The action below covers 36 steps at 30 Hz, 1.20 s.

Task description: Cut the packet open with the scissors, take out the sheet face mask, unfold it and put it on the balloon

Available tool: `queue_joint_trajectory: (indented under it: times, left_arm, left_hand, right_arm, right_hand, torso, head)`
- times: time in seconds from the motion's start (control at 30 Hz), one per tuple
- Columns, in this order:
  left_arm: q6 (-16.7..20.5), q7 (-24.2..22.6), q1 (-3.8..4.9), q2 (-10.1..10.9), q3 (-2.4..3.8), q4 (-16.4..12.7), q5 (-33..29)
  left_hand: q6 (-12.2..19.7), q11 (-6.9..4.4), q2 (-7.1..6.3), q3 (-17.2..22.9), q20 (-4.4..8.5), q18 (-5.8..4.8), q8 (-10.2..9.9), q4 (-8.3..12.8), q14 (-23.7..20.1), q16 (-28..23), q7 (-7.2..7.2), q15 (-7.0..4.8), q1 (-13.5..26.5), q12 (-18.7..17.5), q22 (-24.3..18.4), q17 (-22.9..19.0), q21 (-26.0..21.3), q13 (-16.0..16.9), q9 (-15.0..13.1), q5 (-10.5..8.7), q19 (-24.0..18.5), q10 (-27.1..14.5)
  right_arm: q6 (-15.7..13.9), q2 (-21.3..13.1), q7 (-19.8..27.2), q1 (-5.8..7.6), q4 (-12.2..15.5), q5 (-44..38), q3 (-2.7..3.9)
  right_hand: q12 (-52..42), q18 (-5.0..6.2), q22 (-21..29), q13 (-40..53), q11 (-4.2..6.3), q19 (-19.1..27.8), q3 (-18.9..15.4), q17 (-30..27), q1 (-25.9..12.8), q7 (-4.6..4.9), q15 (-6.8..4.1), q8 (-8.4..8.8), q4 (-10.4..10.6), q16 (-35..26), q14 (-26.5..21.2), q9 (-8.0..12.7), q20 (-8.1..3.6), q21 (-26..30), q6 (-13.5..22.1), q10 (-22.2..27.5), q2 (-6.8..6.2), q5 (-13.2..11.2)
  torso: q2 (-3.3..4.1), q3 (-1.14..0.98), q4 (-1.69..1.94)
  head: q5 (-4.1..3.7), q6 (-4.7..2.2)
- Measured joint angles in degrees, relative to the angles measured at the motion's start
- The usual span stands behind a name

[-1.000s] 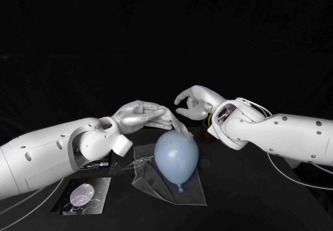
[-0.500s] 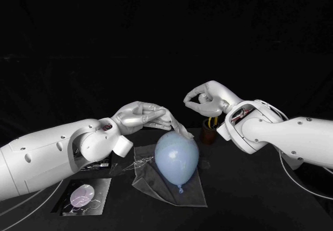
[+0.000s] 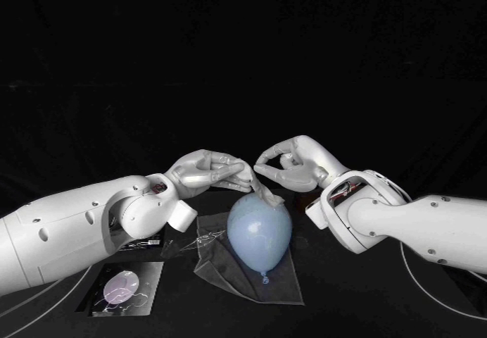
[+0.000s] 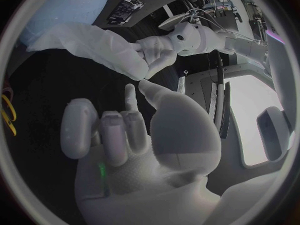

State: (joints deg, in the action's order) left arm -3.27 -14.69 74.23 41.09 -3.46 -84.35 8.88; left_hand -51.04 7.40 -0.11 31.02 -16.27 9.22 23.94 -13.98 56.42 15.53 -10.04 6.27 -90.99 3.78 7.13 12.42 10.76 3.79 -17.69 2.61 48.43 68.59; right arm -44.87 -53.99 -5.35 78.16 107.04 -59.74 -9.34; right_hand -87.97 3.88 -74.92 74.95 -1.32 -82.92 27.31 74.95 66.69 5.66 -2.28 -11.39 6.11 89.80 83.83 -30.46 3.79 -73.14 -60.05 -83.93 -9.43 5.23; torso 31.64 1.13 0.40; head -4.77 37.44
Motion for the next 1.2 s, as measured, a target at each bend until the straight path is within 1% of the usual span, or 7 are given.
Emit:
queue_joint_trajectory:
  times: [0.07,0.37,0.53,0.87,1.0,1.13,1.2]
  left_arm:
    - [0.35,0.01,0.0,0.01,0.0,-0.03,0.36]
    - [1.45,0.1,0.0,-0.01,0.0,-0.09,1.47]
    - [1.74,0.13,-0.01,-0.01,0.0,-0.21,1.94]
    - [1.87,0.19,-0.01,0.01,-0.01,-0.36,2.42]
    - [1.87,0.19,-0.01,0.02,-0.01,-0.39,2.52]
    - [1.86,0.2,-0.01,0.02,-0.01,-0.41,2.59]
    - [1.85,0.21,-0.01,0.02,-0.01,-0.42,2.62]
  left_hand:
    - [0.0,-0.02,0.0,0.15,0.0,0.0,0.0,-0.03,0.0,0.0,0.0,0.0,0.0,0.0,0.0,0.09,0.0,0.0,0.0,0.0,0.0,0.02]
    - [0.01,-0.02,-0.16,0.32,0.0,-0.01,0.0,0.0,0.0,0.0,0.0,0.0,0.15,0.0,0.06,0.17,0.0,0.0,-0.02,-0.18,0.0,0.02]
    - [0.01,-0.02,-0.46,0.7,0.0,-0.01,-0.01,0.38,0.0,0.0,0.0,0.01,0.47,0.0,0.05,0.22,0.0,0.0,-0.44,-0.04,0.0,0.02]
    - [0.12,-0.01,-0.53,0.7,0.0,-0.02,0.22,0.39,-0.01,0.0,-0.08,0.01,0.54,0.0,0.11,0.28,0.27,-0.01,-0.47,-0.04,0.0,0.01]
    - [0.08,-0.01,-0.61,0.77,0.0,-0.02,0.23,0.45,-0.01,0.0,-0.12,0.01,0.61,0.0,0.11,0.36,0.27,-0.01,-0.47,-0.04,0.0,0.01]
    - [-0.02,-0.01,-0.68,0.94,0.0,-0.02,0.23,0.63,-0.01,0.0,-0.22,0.01,0.69,0.0,0.11,0.38,0.27,-0.01,-0.48,-0.04,0.0,0.01]
    - [-0.02,-0.01,-0.68,0.95,0.0,-0.02,0.23,0.63,-0.01,0.0,-0.22,0.01,0.69,0.0,0.11,0.37,0.27,-0.01,-0.49,-0.04,0.0,0.01]
  right_arm:
    - [-0.48,0.39,-0.29,-0.25,0.15,-0.17,0.0]
    - [-1.63,1.29,-1.43,-0.65,0.29,-1.46,-0.02]
    - [-1.86,2.11,-2.12,-0.76,-0.01,-2.65,-0.02]
    - [-1.85,3.08,-3.87,-0.85,-1.09,-5.24,-0.02]
    - [-1.77,3.33,-4.6,-0.88,-1.35,-6.36,-0.01]
    - [-1.64,3.52,-5.33,-0.95,-1.55,-7.67,-0.01]
    - [-1.58,3.6,-5.65,-0.99,-1.59,-8.24,-0.01]
  right_hand:
    - [0.0,0.0,0.01,0.0,0.0,0.0,-0.3,0.0,0.02,0.0,0.0,0.0,0.3,0.0,0.0,0.09,0.0,0.0,0.0,0.0,0.02,0.0]
    - [0.39,-0.02,0.01,-0.04,0.0,0.02,-2.36,-0.01,-1.11,-0.01,0.01,0.55,2.05,-0.05,-0.01,0.56,0.01,0.09,0.0,0.0,-1.11,0.0]
    - [1.07,-0.03,-0.02,-0.05,0.0,0.17,-3.48,-0.04,-1.49,-0.01,0.01,1.1,2.55,-0.2,-0.01,0.82,0.16,0.94,-0.01,0.01,-1.49,0.0]
    - [1.81,-0.03,-0.03,-0.01,-0.01,0.46,-4.79,-0.05,-1.31,-0.02,0.02,1.11,3.06,0.0,-0.02,0.94,0.44,1.61,-0.01,0.01,-2.28,0.0]
    - [1.83,-0.03,-0.02,0.0,-0.01,0.48,-5.1,-0.04,-0.71,0.17,0.02,1.11,3.06,0.0,-0.02,0.96,0.42,1.61,-0.25,0.01,-2.86,0.0]
    - [1.83,-0.04,-0.02,0.0,-0.01,0.61,-5.41,0.0,1.38,-0.07,0.02,1.11,2.76,-0.02,-0.02,0.96,0.3,1.61,-0.92,0.01,-2.47,0.0]
    - [1.83,-0.04,-0.01,0.0,-0.01,0.61,-5.23,0.0,2.97,-0.41,0.03,0.98,2.24,-0.03,-0.02,0.97,0.3,1.61,-1.45,0.01,-2.06,-0.01]
  torso:
    - [0.02,0.0,0.01]
    - [0.02,0.0,-0.01]
    - [0.01,0.0,-0.02]
    - [0.01,-0.01,-0.03]
    - [0.0,-0.01,-0.03]
    - [-0.02,-0.01,-0.03]
    - [-0.02,-0.01,-0.03]
  head:
    - [0.01,-0.02]
    - [0.04,0.11]
    - [0.04,0.13]
    - [0.01,0.18]
    - [0.01,0.24]
    - [0.01,0.27]
    - [0.01,0.29]
